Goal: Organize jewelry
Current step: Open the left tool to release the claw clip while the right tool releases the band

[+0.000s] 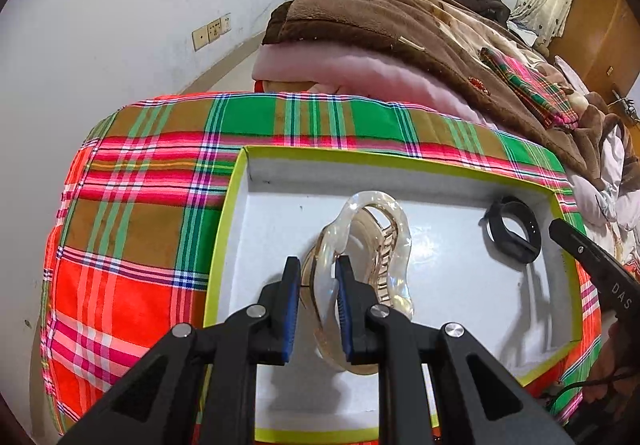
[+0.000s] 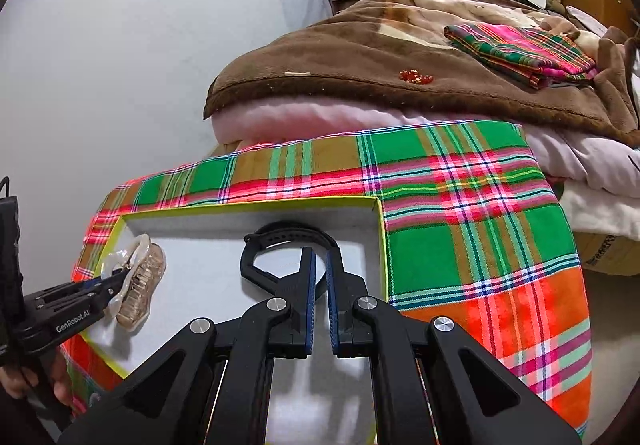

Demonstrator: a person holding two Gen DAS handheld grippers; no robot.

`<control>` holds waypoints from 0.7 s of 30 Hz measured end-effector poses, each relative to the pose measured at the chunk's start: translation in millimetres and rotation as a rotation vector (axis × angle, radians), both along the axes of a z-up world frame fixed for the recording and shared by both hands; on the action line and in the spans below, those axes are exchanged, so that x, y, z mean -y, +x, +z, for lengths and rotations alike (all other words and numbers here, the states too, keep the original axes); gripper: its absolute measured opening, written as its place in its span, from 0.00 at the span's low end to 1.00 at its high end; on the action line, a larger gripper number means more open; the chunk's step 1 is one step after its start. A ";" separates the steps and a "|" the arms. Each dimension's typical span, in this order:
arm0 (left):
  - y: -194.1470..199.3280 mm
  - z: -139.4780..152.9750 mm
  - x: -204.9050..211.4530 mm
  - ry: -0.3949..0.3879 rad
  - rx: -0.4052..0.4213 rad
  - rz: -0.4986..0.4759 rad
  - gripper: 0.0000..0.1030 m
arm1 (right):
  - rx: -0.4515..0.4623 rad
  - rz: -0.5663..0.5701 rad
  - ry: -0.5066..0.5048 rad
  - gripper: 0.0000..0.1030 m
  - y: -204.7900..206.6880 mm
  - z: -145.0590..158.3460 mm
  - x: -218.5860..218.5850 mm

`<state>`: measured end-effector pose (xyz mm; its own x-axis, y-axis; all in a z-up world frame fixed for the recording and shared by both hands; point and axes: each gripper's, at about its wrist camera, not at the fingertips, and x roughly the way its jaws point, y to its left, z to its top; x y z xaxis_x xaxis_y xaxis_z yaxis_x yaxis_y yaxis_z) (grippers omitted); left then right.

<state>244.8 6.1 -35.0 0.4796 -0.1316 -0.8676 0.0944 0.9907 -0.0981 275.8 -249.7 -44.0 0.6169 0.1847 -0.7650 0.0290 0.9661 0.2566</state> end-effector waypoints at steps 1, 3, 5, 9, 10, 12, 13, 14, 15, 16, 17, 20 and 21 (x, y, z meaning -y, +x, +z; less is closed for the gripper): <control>0.2 -0.5 0.3 0.002 -0.001 -0.001 0.18 | -0.001 0.000 -0.001 0.05 0.0 -0.5 -0.3; 0.1 -0.7 0.6 0.005 -0.003 0.000 0.18 | 0.000 0.000 0.002 0.05 0.2 -0.8 -0.8; 1.8 -0.8 1.5 0.009 -0.006 0.000 0.18 | -0.001 0.000 0.002 0.05 0.0 -0.8 -1.6; 3.6 -1.0 1.9 0.022 -0.013 0.002 0.21 | 0.000 0.003 -0.003 0.05 -0.3 -0.7 -3.1; 4.5 -1.1 2.8 0.027 -0.014 0.004 0.21 | 0.000 0.002 -0.005 0.05 -0.2 -0.7 -3.2; 5.0 -0.7 2.9 0.032 -0.016 0.007 0.25 | 0.002 -0.001 -0.004 0.05 0.0 -0.6 -2.8; 5.6 -0.9 2.9 0.033 -0.018 0.009 0.29 | 0.001 -0.003 -0.005 0.05 0.1 -0.6 -3.0; 5.7 -1.1 2.2 0.032 -0.020 0.013 0.31 | 0.002 -0.004 -0.005 0.05 0.1 -0.5 -2.8; 5.6 -1.1 1.4 0.032 -0.019 0.015 0.35 | 0.002 -0.003 -0.005 0.05 0.1 -0.6 -3.0; 5.7 -1.2 1.0 0.031 -0.020 0.016 0.36 | -0.001 -0.006 -0.006 0.06 -0.1 -0.9 -2.9; 5.7 -1.1 0.3 0.028 -0.020 0.019 0.37 | -0.002 -0.010 -0.006 0.06 0.0 -0.8 -2.7; 4.5 0.7 -0.6 0.019 -0.014 0.018 0.42 | -0.007 -0.013 -0.004 0.06 -0.8 -1.5 -2.2; 3.7 1.5 -0.1 0.022 -0.009 0.016 0.45 | -0.009 -0.012 -0.003 0.06 -1.0 -1.3 -2.4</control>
<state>248.5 6.1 -33.4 0.4732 -0.1053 -0.8747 0.0780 0.9939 -0.0775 274.8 -247.3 -45.3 0.6124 0.1749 -0.7709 0.0431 0.9664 0.2535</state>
